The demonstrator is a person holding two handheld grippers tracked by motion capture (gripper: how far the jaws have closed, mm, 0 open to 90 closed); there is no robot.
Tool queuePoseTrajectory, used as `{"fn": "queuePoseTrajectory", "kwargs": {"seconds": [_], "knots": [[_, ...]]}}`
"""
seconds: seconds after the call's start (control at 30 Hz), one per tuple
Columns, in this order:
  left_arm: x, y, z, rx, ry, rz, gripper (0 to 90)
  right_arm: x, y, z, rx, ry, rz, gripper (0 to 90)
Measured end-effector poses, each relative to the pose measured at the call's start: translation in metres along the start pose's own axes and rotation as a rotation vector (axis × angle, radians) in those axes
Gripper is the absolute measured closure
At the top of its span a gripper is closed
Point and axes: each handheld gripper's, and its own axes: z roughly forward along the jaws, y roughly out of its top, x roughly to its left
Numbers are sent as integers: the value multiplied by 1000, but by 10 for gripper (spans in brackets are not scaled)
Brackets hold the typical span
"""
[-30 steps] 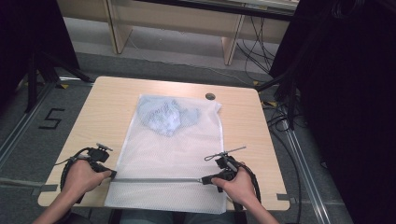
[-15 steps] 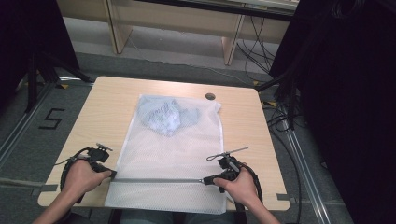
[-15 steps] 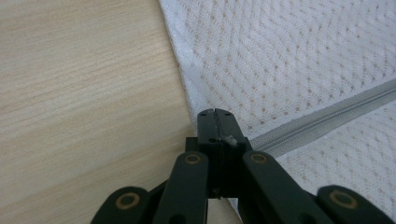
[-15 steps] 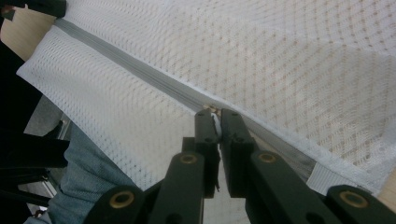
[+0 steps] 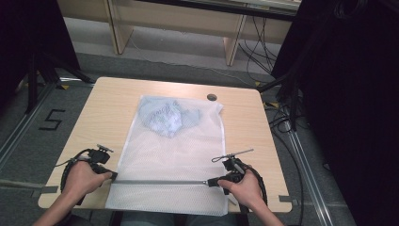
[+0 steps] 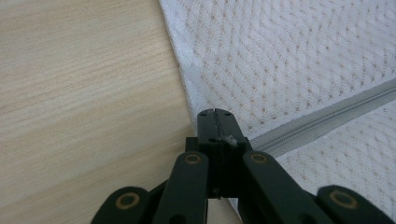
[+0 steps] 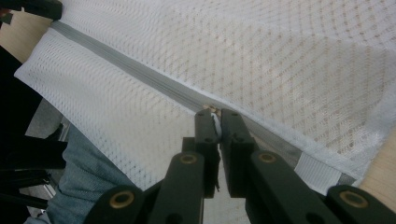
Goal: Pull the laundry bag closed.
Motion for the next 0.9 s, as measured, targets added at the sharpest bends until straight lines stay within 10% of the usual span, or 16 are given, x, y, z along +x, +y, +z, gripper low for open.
{"fn": "queuePoseTrajectory", "kwargs": {"seconds": [0.9], "knots": [[0, 0, 0, 1, -1, 0, 900, -9, -5, -8, -13, 1, 46, 869]]}}
